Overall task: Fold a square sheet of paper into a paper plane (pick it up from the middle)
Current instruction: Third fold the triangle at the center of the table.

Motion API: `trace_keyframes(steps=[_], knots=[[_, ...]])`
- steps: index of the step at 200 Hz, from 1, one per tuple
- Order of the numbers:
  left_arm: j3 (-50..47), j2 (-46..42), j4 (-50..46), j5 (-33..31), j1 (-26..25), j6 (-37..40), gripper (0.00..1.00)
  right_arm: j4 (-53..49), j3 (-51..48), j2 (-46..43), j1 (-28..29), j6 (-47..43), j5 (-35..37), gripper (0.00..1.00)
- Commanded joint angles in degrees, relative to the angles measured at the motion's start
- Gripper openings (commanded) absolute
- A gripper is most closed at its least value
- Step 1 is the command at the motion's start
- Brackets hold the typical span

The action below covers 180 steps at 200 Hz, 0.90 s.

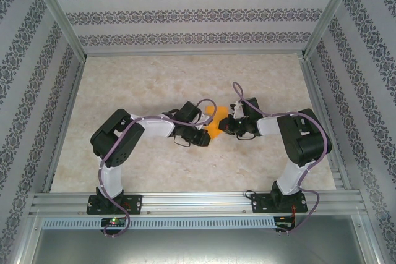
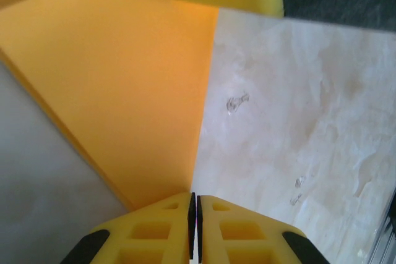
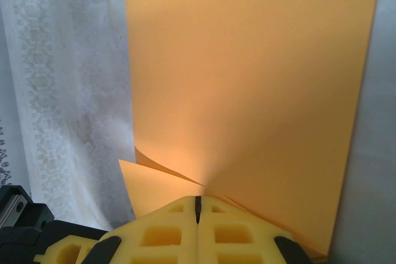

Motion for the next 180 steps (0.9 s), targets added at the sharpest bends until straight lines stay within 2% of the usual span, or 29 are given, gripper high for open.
trace_keyframes(steps=[1, 60, 121, 136, 180], knots=[[-2.91, -1.11, -9.66, -1.20, -1.06, 2.14, 0.14, -8.93, -1.36, 2.98, -1.69, -2.33, 6.02, 0.00], [-4.20, -3.82, -11.93, -2.24, -0.95, 3.25, 0.14, -9.99, -0.55, 2.38, -1.72, -2.88, 4.81, 0.00], [0.08, -9.53, -10.38, -1.74, -0.86, 0.31, 0.18, -11.18, 0.34, 0.90, -1.34, -2.94, 2.96, 0.00], [2.08, -9.35, -10.09, -1.38, -0.86, -0.03, 0.21, -10.73, 0.44, 0.46, -1.15, -2.39, 2.39, 0.00], [7.67, -4.49, -9.51, -1.19, -0.85, 0.52, 0.22, -7.53, 0.35, -2.51, -0.87, 1.23, -0.12, 0.00]])
